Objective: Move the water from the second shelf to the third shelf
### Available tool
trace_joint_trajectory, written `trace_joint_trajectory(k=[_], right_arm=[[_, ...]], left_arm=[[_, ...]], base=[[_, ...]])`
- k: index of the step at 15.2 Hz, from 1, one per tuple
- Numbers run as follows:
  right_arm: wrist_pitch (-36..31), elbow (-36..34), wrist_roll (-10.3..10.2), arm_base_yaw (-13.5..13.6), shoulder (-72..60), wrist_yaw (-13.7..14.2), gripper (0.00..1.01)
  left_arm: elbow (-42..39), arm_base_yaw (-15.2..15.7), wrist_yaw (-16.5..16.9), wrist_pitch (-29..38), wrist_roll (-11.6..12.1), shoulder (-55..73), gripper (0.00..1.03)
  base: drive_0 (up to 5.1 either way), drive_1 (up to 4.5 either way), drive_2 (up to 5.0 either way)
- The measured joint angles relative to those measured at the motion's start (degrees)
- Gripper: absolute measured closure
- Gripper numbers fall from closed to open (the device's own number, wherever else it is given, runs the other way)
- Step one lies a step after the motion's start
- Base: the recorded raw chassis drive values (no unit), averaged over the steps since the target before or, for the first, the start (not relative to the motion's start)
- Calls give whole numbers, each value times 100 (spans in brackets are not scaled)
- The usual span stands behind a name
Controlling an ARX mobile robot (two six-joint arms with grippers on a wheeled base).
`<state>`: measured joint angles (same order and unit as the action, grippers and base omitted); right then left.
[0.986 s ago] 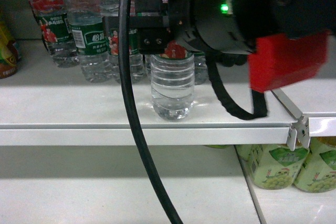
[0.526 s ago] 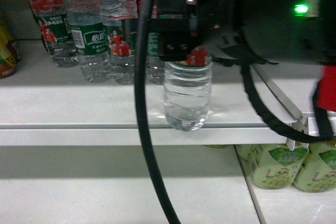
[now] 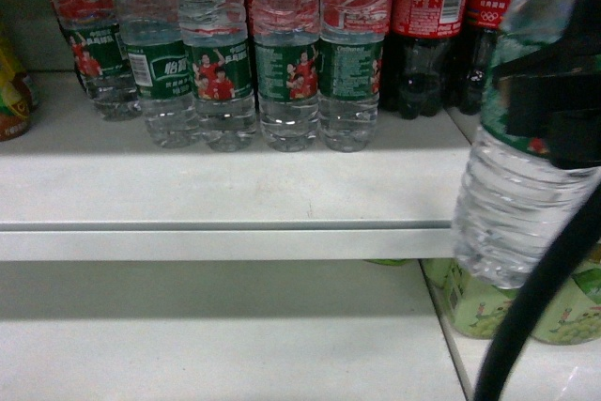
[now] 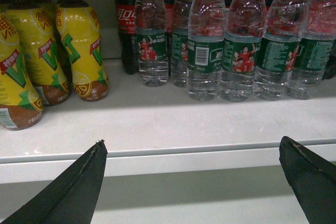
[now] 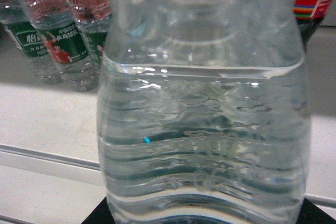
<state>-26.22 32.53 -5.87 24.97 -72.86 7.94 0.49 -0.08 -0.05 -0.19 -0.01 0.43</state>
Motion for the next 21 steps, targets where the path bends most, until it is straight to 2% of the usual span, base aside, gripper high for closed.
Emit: trace_joint_trajectory(k=[1, 4, 10, 11, 13, 15, 16, 19, 21], right_arm=[[46, -212, 127, -111, 452, 46, 59], [1172, -708, 131, -682, 2153, -11, 59], [2625, -791, 291, -756, 4192, 376, 59], [2734, -787, 302, -796, 4343, 387, 59], [3036, -785, 348, -1064, 4647, 387, 59], [3193, -785, 356, -1558, 4736, 243, 59], [3185, -785, 361, -1683, 4745, 205, 59], [3185, -785, 382, -1674, 4752, 101, 59], [3233, -785, 382, -1676, 4787, 201, 59]], left_arm=[[2, 0, 0, -2, 0, 0, 5], [2, 0, 2, -2, 0, 0, 5], [2, 0, 2, 0, 0, 0, 5], [2, 0, 2, 0, 0, 0, 5], [2, 0, 0, -2, 0, 0, 5], [2, 0, 2, 0, 0, 0, 5], [2, 0, 2, -2, 0, 0, 5], [2, 0, 2, -2, 0, 0, 5], [0, 0, 2, 0, 0, 0, 5]], base=[[0, 0, 0], [0, 0, 0], [0, 0, 0], [0, 0, 0], [0, 0, 0], [0, 0, 0], [0, 0, 0], [0, 0, 0], [0, 0, 0]])
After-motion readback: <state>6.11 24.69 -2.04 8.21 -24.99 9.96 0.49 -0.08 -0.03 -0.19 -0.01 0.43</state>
